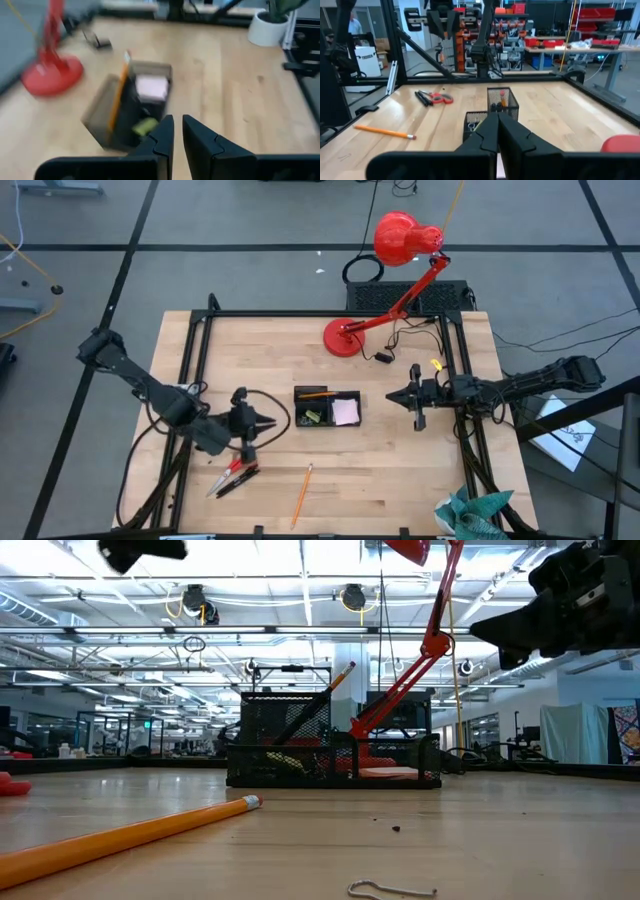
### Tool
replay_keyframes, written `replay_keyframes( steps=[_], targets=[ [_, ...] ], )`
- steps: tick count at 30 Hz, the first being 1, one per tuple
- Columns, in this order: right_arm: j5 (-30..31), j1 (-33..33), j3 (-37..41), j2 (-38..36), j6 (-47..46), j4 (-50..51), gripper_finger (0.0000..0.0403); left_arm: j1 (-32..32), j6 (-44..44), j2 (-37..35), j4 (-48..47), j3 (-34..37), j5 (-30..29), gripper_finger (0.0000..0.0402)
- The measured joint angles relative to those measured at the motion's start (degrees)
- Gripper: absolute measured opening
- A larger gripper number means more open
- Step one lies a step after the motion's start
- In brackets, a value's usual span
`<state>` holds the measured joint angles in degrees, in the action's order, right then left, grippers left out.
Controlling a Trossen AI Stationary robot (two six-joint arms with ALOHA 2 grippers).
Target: Pick and place office supplies into organizer
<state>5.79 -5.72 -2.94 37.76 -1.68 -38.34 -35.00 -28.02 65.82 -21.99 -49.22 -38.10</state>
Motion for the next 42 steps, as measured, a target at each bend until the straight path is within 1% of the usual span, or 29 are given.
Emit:
replay_keyframes(
  steps=[3, 9, 13, 21, 25, 31, 32, 34, 37, 42],
  targets=[
    [0.0, 0.0, 0.0, 0.0, -0.6, 1.2, 0.0002, -0.9, -7.5, 2.2, -4.3, -0.2, 3.2, 0.0047],
    [-0.1, 0.0, 0.0, 0.0, -2.5, 2.4, 0.0002, -3.5, -15.9, 8.5, -8.3, -0.1, 9.6, 0.0047],
    [0.0, 0.0, 0.0, 0.0, -2.6, 3.9, 0.0002, -5.5, -20.3, 11.2, -8.1, -0.1, 10.6, 0.0047],
    [0.0, 0.0, 0.0, 0.0, -2.4, 4.1, 0.0002, -9.4, -32.1, 14.1, -8.0, -0.1, 19.1, 0.0047],
    [0.0, 0.0, 0.0, 0.0, -2.7, 4.4, 0.0002, -11.2, -39.8, 16.6, -7.7, -0.1, 22.4, 0.0047],
    [0.1, 0.0, 0.1, 0.0, -3.7, 5.1, 0.0002, -13.4, -47.7, 20.5, -5.9, -0.1, 34.7, 0.0047],
    [0.1, 0.0, 0.0, 0.0, -3.7, 5.3, 0.0002, -13.9, -48.3, 20.8, -5.3, -0.1, 36.1, 0.0047],
    [0.1, 0.0, 0.0, 0.0, -3.7, 5.8, 0.0002, -14.5, -48.6, 21.2, -4.7, -0.1, 36.5, 0.0047],
    [0.1, 0.0, 0.0, 0.1, -4.7, 6.4, 0.0002, -14.6, -47.5, 21.2, -4.7, -0.1, 35.2, 0.0063],
    [0.1, 0.0, 0.0, 0.1, -5.2, 6.9, 0.0002, -14.4, -47.6, 21.2, -4.7, -0.1, 35.1, 0.0131]
  ],
)
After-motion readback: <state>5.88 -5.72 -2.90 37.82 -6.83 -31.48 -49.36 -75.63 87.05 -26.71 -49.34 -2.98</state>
